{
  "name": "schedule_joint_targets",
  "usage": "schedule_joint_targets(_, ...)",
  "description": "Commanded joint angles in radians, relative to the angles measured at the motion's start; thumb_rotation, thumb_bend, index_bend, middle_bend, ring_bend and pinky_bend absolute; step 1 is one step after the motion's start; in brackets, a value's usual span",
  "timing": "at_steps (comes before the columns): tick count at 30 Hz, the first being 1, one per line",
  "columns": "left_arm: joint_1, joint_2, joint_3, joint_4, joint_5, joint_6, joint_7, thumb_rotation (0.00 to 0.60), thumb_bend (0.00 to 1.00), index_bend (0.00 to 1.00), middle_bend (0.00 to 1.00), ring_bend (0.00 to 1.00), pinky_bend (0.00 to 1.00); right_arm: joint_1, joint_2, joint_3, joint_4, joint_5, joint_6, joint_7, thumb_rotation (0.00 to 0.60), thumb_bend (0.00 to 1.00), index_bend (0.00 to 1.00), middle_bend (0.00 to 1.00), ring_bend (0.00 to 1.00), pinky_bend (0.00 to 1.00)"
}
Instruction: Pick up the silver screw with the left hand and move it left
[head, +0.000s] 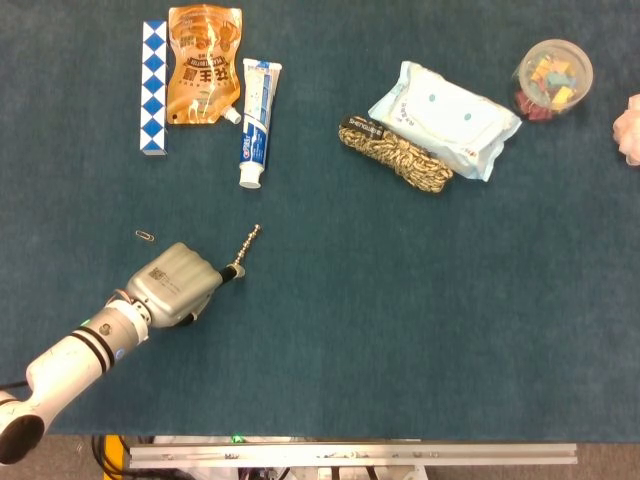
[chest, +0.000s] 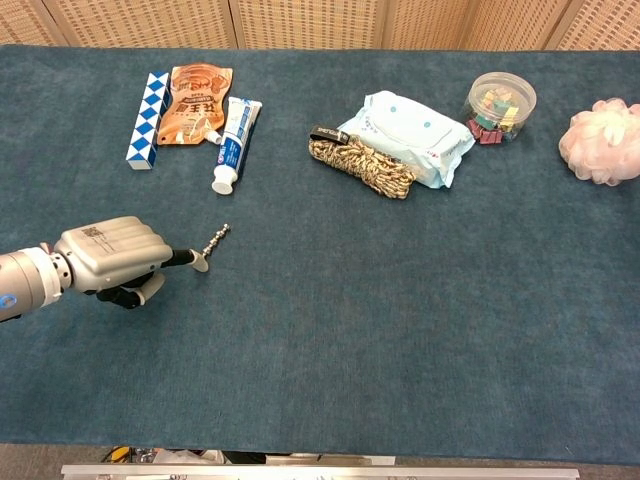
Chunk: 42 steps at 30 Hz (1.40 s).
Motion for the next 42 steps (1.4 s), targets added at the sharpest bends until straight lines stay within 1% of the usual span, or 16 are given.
schedule_joint_targets(1,-0.003,-0.002,0.000,0.003,-0.008,0.007,0.000,0.600,0.73,0.17,1.00,1.00,0.94,-0.001,0.000,-0.001,0.001,-0.001,0.001,0.002,0.600,0.22,0.44,0.43,0.33,0.38)
schedule_joint_targets(9,-0.010,0.002,-0.003,0.018,-0.037,0.030,-0.001,0.600,0.72,0.17,1.00,1.00,0.94,-0.003,-0.004,-0.002,0.010,0.006,-0.001,0.009,0.600,0.22,0.44,0.43,0.33,0.38)
schedule_joint_targets(20,-0.016,-0.016,-0.012,0.049,-0.108,0.069,0.038,0.600,0.72,0.17,1.00,1.00,0.94,-0.008,-0.006,-0.005,0.016,0.011,0.000,0.015,0.600,0.22,0.44,0.43,0.33,0.38)
schedule_joint_targets(24,-0.013,-0.012,-0.013,0.036,-0.109,0.083,0.021,0.600,0.72,0.17,1.00,1.00,0.94,-0.010,-0.006,-0.005,0.017,0.010,0.004,0.016,0.600,0.22,0.44,0.43,0.33,0.38)
schedule_joint_targets(27,0.005,-0.020,-0.018,0.034,-0.078,0.130,-0.014,0.600,0.71,0.18,1.00,0.99,0.93,-0.011,-0.007,-0.005,0.018,0.009,0.005,0.019,0.600,0.22,0.44,0.43,0.33,0.38)
schedule_joint_targets(28,0.015,-0.028,-0.021,0.041,-0.059,0.155,-0.030,0.600,0.70,0.19,1.00,0.98,0.93,-0.012,-0.007,-0.005,0.019,0.009,0.005,0.020,0.600,0.22,0.44,0.43,0.33,0.38)
schedule_joint_targets(30,0.033,-0.048,-0.029,0.058,-0.025,0.204,-0.059,0.600,0.62,0.21,1.00,0.97,0.93,-0.012,-0.007,-0.006,0.020,0.008,0.004,0.023,0.600,0.22,0.44,0.43,0.33,0.38)
schedule_joint_targets(33,0.064,-0.093,-0.043,0.099,0.031,0.288,-0.115,0.600,0.42,0.28,1.00,0.96,0.93,-0.012,-0.008,-0.007,0.024,0.007,0.003,0.028,0.600,0.22,0.44,0.43,0.33,0.38)
schedule_joint_targets(35,0.074,-0.115,-0.051,0.117,0.046,0.315,-0.145,0.600,0.36,0.33,1.00,0.96,0.93,-0.012,-0.008,-0.008,0.026,0.006,0.002,0.031,0.600,0.22,0.44,0.43,0.33,0.38)
schedule_joint_targets(38,0.077,-0.139,-0.065,0.132,0.038,0.320,-0.166,0.600,0.34,0.43,1.00,0.96,0.93,-0.013,-0.007,-0.008,0.029,0.008,0.001,0.036,0.600,0.22,0.44,0.43,0.33,0.38)
schedule_joint_targets(42,0.068,-0.163,-0.083,0.143,-0.003,0.299,-0.135,0.600,0.34,0.46,1.00,0.97,0.93,-0.015,-0.007,-0.009,0.035,0.011,-0.002,0.043,0.600,0.22,0.44,0.43,0.33,0.38)
